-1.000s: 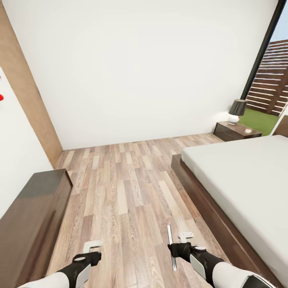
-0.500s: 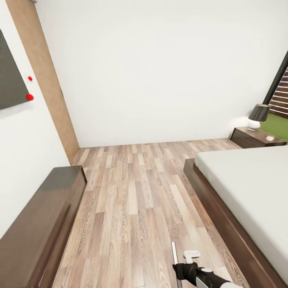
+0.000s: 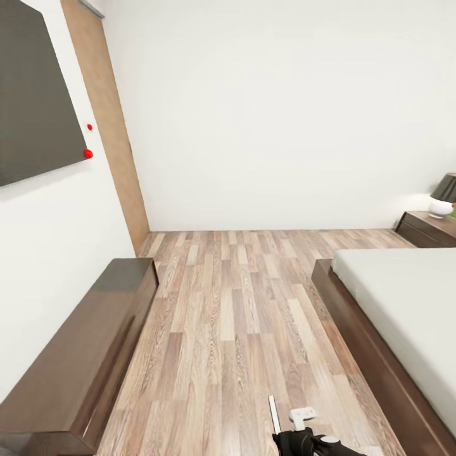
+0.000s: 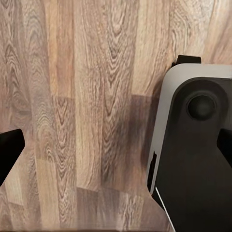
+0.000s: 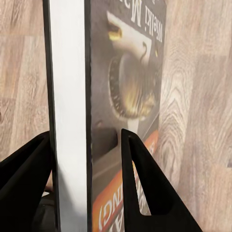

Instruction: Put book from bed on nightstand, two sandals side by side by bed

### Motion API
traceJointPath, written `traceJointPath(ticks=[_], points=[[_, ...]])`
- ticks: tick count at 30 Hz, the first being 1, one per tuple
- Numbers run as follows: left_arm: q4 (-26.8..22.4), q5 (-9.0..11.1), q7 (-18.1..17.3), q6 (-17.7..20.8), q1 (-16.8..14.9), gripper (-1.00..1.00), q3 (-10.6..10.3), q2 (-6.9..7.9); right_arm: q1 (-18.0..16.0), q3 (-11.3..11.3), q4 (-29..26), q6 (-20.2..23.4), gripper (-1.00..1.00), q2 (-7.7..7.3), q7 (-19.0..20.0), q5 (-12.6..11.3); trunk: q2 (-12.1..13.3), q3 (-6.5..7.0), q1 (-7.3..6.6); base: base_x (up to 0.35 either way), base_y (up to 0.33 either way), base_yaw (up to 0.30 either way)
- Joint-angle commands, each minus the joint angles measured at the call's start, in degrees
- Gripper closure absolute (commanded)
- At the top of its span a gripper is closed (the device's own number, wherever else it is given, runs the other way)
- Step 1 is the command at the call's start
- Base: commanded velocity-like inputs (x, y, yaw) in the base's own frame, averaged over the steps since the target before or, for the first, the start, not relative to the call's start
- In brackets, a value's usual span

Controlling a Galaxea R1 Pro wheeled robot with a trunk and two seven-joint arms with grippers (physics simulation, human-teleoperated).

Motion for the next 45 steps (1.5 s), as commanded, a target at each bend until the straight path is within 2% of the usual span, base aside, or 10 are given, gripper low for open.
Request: traceJointPath(ticks=[1,2,3,4,6,10,21,24,33,45], points=[[0.0,0.6,0.1,-0.1,0.0,-1.0,-0.5,-0.02,0.0,-2.4,1.2,-0.7,1.0,0.18,0.6,2.1,-0.1,-0.04,0.01,0.0,0.0,0.251],[0.1,0.7,0.1,-0.1,0.0,-1.0,-0.4,-0.03,0.0,-13.7,2.2,-1.9,1.0,0.27,0.8,13.9,-0.1,-0.01,0.01,0.0,0.0,0.237],[0.1,0.7,0.1,-0.1,0.0,-1.0,-0.4,-0.03,0.0,-17.4,2.3,-2.2,1.0,0.25,0.7,17.9,-0.1,0.02,0.01,0.0,0.0,0.222],[0.1,0.7,0.1,-0.1,0.0,-1.0,-0.4,0.02,0.0,-27.9,2.3,-2.5,1.0,0.21,0.4,30.2,-0.1,0.05,0.01,0.0,0.0,0.209],[0.1,0.6,0.1,-0.1,0.0,-1.0,-0.4,0.08,0.0,-36.7,2.3,-2.6,1.0,0.16,0.2,39.8,-0.1,0.09,0.01,0.0,0.0,0.161],[0.1,0.6,0.1,-0.1,0.0,-1.0,-0.4,0.02,0.0,-47.0,2.3,-3.0,1.0,0.04,0.0,49.5,-0.1,0.12,0.01,0.0,0.0,0.061],[0.1,0.7,0.1,-0.2,0.0,-1.0,-0.4,0.02,0.0,-48.8,2.2,-3.3,1.0,0.02,-0.1,50.8,-0.1,0.13,0.01,0.0,0.0,0.004],[-0.5,0.2,0.1,-1.3,-1.4,-1.0,3.0,-0.07,0.0,-49.0,2.2,-3.5,1.0,0.06,-0.1,50.9,-0.1,0.13,0.01,0.0,0.0,0.0],[-1.6,-13.2,0.0,-5.5,-2.6,-1.0,13.5,-0.37,-0.1,-49.1,1.4,-3.0,1.0,0.04,-0.3,50.9,-0.1,0.13,0.01,0.0,0.0,0.0],[-0.3,-14.9,-0.1,-6.5,-1.3,-1.0,14.8,-0.72,-0.2,-49.3,-16.1,6.1,1.0,0.23,-1.8,50.8,-0.1,0.13,0.01,0.0,0.0,0.0]])
